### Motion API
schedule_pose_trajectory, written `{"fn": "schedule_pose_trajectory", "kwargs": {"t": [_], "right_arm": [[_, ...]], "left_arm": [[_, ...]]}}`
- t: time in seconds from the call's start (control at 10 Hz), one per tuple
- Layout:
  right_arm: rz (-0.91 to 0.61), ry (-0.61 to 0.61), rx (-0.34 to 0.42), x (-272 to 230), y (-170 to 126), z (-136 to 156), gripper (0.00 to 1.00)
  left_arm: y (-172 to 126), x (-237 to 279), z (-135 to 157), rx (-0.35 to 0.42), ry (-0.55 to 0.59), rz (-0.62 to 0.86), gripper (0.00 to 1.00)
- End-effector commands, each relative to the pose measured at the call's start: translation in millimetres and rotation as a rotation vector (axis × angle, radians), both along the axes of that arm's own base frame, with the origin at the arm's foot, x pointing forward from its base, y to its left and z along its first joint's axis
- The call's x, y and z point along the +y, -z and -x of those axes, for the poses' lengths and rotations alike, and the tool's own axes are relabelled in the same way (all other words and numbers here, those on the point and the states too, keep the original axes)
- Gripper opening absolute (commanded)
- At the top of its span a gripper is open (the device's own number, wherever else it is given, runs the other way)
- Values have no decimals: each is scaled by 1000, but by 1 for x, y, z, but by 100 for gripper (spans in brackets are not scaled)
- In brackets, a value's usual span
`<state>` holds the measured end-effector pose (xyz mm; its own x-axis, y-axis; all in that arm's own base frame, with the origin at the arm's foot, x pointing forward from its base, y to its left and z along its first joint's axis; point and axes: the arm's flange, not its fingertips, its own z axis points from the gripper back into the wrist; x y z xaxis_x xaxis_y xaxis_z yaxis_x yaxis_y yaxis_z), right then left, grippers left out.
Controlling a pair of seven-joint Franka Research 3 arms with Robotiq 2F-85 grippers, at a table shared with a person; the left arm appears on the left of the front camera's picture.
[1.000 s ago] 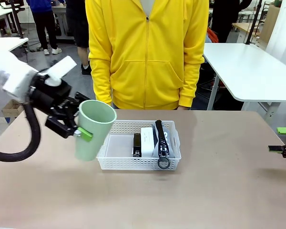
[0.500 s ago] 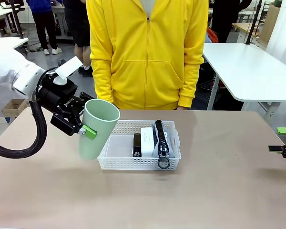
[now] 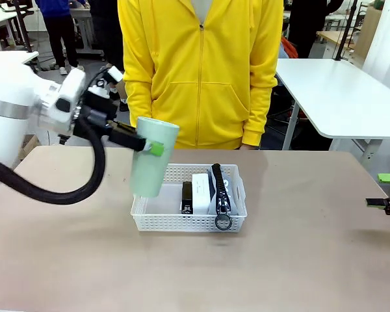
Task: Efficiently arrange items inside the basket to fit them all.
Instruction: Pick up the Reusable plastic cup and place it inside the Organizing basket.
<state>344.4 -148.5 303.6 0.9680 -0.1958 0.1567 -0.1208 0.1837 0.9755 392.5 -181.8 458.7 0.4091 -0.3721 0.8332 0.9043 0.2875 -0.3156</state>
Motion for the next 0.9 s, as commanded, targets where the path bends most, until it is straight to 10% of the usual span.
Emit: {"fn": "schedule_pose_trajectory", "kwargs": {"t": [0.0, 0.8], "right_arm": [[0, -14, -15, -1, -1, 3, 100], [0, -14, -15, -1, -1, 3, 100]], "left_arm": [[-7, -23, -9, 195, -459, 27, 92], [21, -79, -88, 492, -723, -301, 92]]}}
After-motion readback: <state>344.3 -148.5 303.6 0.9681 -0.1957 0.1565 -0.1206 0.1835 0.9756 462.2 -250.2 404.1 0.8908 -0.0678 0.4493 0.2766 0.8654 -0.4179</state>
